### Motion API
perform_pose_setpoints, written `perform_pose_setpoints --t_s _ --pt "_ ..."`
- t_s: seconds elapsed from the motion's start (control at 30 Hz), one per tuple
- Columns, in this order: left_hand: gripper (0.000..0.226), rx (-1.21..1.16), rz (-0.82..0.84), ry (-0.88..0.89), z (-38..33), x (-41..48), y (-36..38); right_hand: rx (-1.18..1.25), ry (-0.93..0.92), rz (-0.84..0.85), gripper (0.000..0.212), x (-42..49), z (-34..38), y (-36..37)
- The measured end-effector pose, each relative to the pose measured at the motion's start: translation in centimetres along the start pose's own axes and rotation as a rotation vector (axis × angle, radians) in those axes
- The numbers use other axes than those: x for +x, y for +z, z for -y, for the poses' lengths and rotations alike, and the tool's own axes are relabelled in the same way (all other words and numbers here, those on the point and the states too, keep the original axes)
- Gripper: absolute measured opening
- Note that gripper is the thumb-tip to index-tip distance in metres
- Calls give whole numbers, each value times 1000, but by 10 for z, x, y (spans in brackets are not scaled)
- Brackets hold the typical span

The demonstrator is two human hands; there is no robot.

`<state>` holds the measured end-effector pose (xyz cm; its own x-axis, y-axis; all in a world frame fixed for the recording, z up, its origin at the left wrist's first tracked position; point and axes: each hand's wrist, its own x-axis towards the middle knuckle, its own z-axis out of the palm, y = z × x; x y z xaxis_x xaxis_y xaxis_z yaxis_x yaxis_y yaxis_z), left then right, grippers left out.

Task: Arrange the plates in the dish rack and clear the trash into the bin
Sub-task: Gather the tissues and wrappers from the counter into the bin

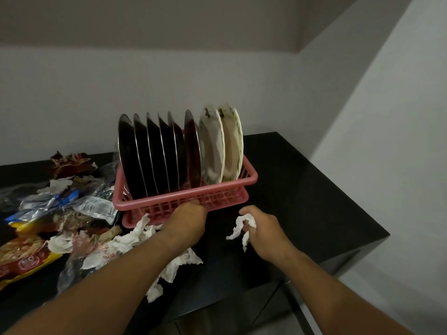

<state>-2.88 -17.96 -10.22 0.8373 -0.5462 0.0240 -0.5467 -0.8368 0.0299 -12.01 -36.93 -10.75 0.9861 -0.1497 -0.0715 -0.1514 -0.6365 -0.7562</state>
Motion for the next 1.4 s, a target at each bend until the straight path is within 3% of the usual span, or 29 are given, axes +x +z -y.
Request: perform_pose_setpoints --t_s 0.07,0.23,0.3,0.4,0.5,0.53,0.6,0.67,0.73,0.83,1.0,1.13,1.23,1.3,1.4 --pt "15 -44 11 -4 11 -5 -10 -22 -13 24 7 5 8 5" --pt "17 -155 73 -93 37 -21 -20 -10 -23 -65 46 11 26 14" --pt "19 -190 99 -105 40 -26 -19 -25 -16 -95 48 13 28 17" --pt "18 -206 97 -164 41 -29 -12 -117 3 -89 36 13 28 21" --pt "14 -48 55 -184 38 -29 -4 -200 27 8 6 7 25 25" --pt "13 10 44 -182 37 -29 -1 -256 22 29 10 4 24 26" --pt "11 119 47 -160 35 -27 3 -378 12 80 43 0 18 28" --pt "13 218 66 -126 31 -25 6 -458 36 120 63 -4 14 30" --pt "17 253 83 -109 28 -22 11 -474 42 123 55 -7 9 34" --pt "19 216 125 -145 23 -19 16 -394 37 40 26 -10 8 36" --pt "25 149 102 -142 17 -12 18 -224 87 66 57 -11 14 20" --pt "32 15 81 -112 17 -4 9 -257 121 113 34 -7 21 4" --pt "20 -139 74 -72 21 0 -7 -254 159 97 16 -2 25 -4" --pt "13 -237 61 -54 23 0 -18 -158 185 93 16 0 27 -6" --pt "32 -367 45 -24 22 -4 -33 -96 196 105 28 1 33 -4"
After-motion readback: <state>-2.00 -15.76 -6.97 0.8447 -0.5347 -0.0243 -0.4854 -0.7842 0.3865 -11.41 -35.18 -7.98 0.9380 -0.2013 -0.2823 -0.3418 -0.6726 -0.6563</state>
